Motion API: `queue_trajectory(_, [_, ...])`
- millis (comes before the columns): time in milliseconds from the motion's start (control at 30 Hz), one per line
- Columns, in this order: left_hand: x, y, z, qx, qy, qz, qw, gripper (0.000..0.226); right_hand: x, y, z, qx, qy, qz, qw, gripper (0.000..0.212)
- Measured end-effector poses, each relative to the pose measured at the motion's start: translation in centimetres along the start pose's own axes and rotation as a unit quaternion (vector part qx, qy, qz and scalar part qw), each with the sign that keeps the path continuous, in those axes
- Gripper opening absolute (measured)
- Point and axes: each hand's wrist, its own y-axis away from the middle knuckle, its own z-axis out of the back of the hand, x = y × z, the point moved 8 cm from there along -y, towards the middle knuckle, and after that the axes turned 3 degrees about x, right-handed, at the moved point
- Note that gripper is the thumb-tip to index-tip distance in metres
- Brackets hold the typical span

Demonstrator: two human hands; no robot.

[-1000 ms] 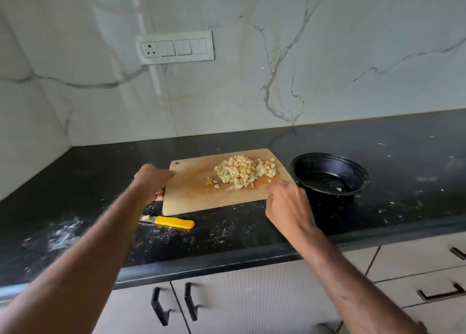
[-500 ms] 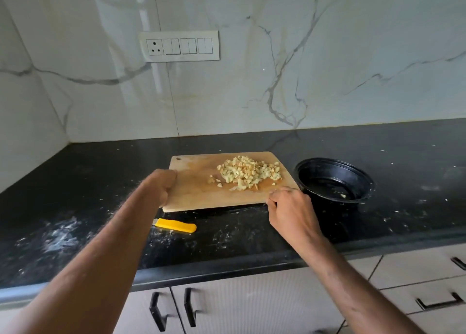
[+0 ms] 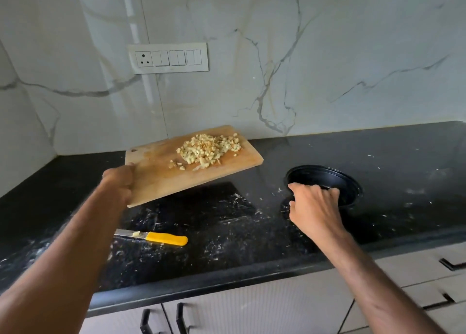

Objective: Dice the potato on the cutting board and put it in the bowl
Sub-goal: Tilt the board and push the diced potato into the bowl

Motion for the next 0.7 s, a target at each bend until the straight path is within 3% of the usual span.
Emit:
queue_trajectory(100, [-2.1,0.2,0.0,-0.001,0.014,-0.020,1.000,0.039,1.4,0.3,0.2,-0.006,0.002,0.014,1.000,0.030])
queue_trajectory(233, [-4.2,1.1,-0.9,0.032,0.004,-0.033,0.999,0.045,6.3,1.8,0.6,-0.004,-0.030,0.111,0.993,0.022])
queue_trajectory(433, [-5.5,2.4,-2.9,0.080,-0.025,-0.049,0.995,0.039,11.6,4.6,2.4,-0.002,-0.132,0.213,0.968,0.013])
queue_trajectory(467, [-5.6,2.5,-3.0,0.082,-0.036,-0.052,0.995,0.039,11.9,4.9,2.9,-0.007,-0.167,0.219,0.961,0.021])
queue_trajectory(567, [-6.2,2.7,-3.2,0.087,-0.070,-0.063,0.992,0.035,10.7,4.0,4.9,-0.037,-0.297,0.183,0.937,0.044])
queue_trajectory(667, [-6.6,2.9,-3.4,0.094,-0.083,-0.071,0.990,0.034,7.1,-1.0,6.7,-0.126,-0.345,0.132,0.921,0.017])
queue_trajectory(700, [-6.6,2.9,-3.3,0.097,-0.084,-0.070,0.989,0.034,5.8,-3.2,7.0,-0.143,-0.350,0.115,0.919,0.019])
